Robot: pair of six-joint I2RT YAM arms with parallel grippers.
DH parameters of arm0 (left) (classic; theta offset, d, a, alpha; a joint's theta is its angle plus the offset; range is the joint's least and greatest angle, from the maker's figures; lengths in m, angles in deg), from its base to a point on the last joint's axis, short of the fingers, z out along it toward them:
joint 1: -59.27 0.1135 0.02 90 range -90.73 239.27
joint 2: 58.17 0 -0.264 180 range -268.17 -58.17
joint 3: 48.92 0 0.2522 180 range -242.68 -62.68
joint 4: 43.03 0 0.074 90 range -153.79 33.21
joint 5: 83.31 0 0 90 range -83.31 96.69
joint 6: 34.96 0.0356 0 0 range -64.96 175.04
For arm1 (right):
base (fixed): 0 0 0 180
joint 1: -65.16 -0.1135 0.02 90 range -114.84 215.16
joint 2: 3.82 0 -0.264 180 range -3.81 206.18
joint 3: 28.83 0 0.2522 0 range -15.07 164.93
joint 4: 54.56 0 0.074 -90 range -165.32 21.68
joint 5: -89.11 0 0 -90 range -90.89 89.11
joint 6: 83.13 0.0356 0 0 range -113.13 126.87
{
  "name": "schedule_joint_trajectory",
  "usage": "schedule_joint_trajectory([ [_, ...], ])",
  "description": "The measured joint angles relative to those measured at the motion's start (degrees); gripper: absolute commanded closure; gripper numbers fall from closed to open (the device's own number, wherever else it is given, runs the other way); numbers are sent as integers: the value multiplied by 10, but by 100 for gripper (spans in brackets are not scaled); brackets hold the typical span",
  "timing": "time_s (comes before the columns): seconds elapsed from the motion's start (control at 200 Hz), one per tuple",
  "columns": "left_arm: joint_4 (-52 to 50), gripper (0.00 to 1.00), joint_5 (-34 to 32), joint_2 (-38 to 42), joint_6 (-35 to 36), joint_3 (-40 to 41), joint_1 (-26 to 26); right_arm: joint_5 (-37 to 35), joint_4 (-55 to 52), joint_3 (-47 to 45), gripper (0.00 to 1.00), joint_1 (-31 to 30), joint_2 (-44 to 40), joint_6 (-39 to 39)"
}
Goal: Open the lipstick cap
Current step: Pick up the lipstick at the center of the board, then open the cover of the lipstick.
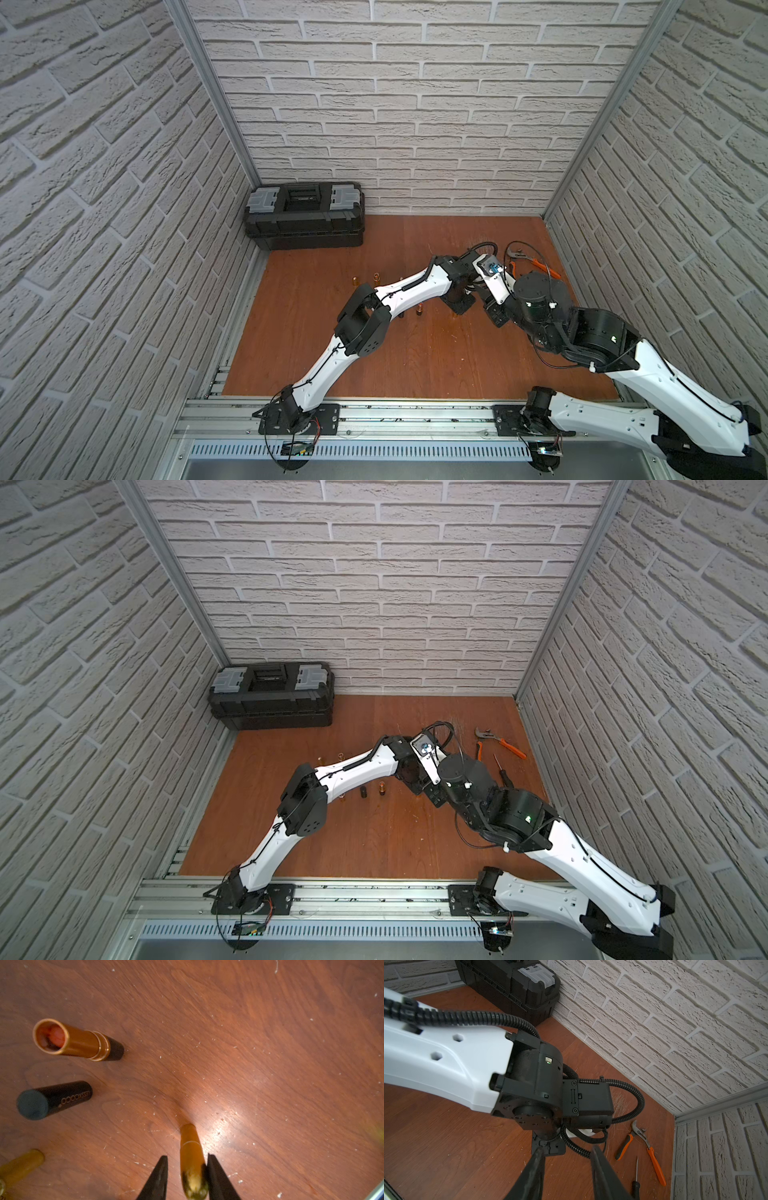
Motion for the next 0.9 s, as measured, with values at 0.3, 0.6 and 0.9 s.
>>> schedule_joint_trajectory([
  [0.3, -2, 90, 1, 0, -2, -1, 0, -2, 0, -1, 61, 0, 1, 0],
  [0.6, 8, 94, 92, 46, -46, 49, 48, -2, 0, -1, 62, 0, 2, 4],
  [0.9, 9, 94, 279, 228, -101, 112, 155, 38, 1, -2, 61, 0, 43, 7],
])
